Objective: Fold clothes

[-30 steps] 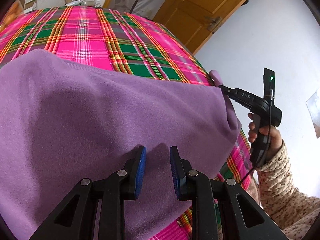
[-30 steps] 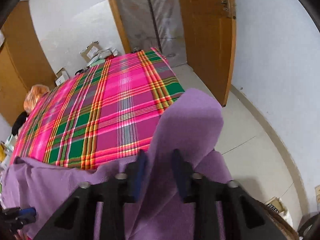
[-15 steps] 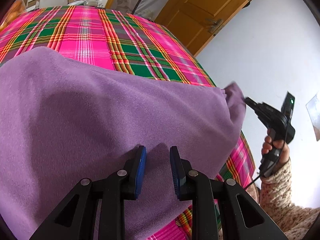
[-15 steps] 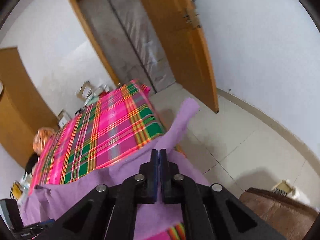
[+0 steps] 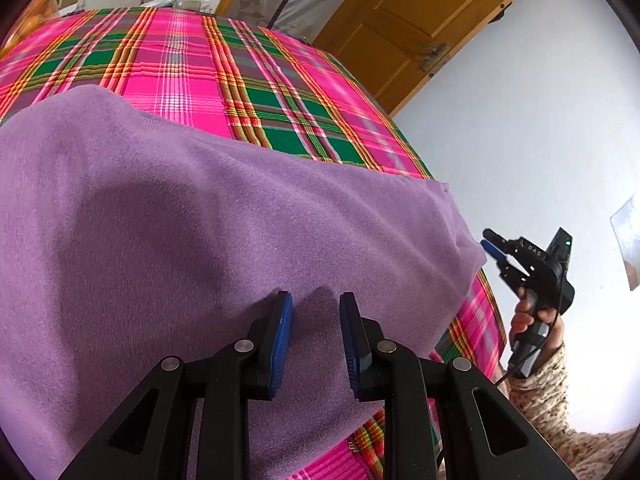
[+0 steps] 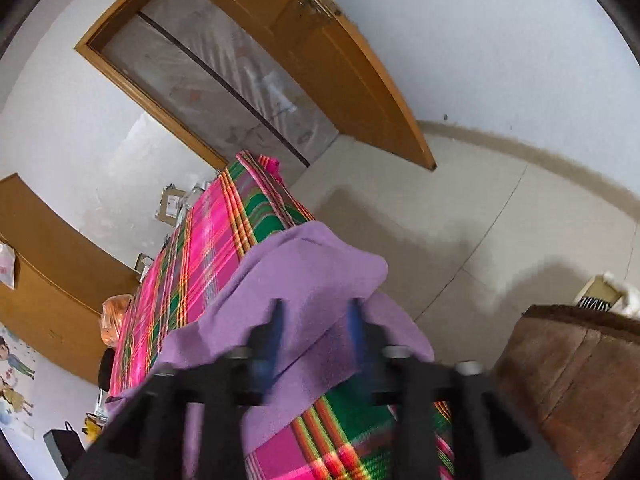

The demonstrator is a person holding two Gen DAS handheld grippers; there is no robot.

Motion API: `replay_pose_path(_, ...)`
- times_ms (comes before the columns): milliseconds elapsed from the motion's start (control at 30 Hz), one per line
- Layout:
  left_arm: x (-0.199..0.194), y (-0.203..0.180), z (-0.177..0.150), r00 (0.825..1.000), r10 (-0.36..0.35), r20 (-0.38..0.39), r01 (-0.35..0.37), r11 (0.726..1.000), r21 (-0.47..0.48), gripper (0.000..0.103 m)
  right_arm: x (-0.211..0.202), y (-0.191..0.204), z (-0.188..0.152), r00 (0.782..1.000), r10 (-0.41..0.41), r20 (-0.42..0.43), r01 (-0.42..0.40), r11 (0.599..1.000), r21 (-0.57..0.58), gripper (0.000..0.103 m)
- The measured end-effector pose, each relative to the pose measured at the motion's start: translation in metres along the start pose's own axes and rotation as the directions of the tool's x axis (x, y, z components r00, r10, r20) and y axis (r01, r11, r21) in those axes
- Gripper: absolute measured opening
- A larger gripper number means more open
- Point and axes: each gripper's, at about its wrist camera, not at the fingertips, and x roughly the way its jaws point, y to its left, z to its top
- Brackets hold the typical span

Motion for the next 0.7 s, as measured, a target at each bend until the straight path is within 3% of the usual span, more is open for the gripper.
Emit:
replay_pose_path(267, 0.000, 0.002, 0.000, 1.000, -0.008, 0.003, 0.008, 1.000, -0.009, 0.025, 0.033, 0.009, 0.006, 0.996, -0.013, -0.084, 0.012, 1.000, -0.010, 0.044)
replay_pose_path(300, 0.000, 0.002, 0.000, 1.000, -0.009, 0.004, 0.009, 1.000, -0.010, 0.025, 0.036, 0.011, 0.006, 0.996, -0.004, -0.091, 0.003, 1.000, -0.020, 0.042)
replay_pose_path(333, 0.000, 0.002, 0.000, 1.000, -0.009, 0.005, 0.009, 1.000, -0.011, 0.025, 0.039, 0.013, 0.005, 0.995, -0.006, -0.098, 0.003, 1.000, -0.030, 0.031)
replay_pose_path(533, 0.000, 0.002, -0.001, 1.000, -0.011, 0.007, 0.011, 1.000, -0.017, 0.025, 0.032, 0.023, 0.004, 0.998, -0.041, -0.045, 0.036, 0.994, -0.104, 0.006)
replay_pose_path(700, -0.001, 0.001, -0.001, 1.000, -0.003, 0.007, 0.003, 1.000, -0.017, 0.025, 0.020, 0.035, 0.007, 0.999, -0.048, 0.018, 0.050, 0.988, -0.144, 0.005)
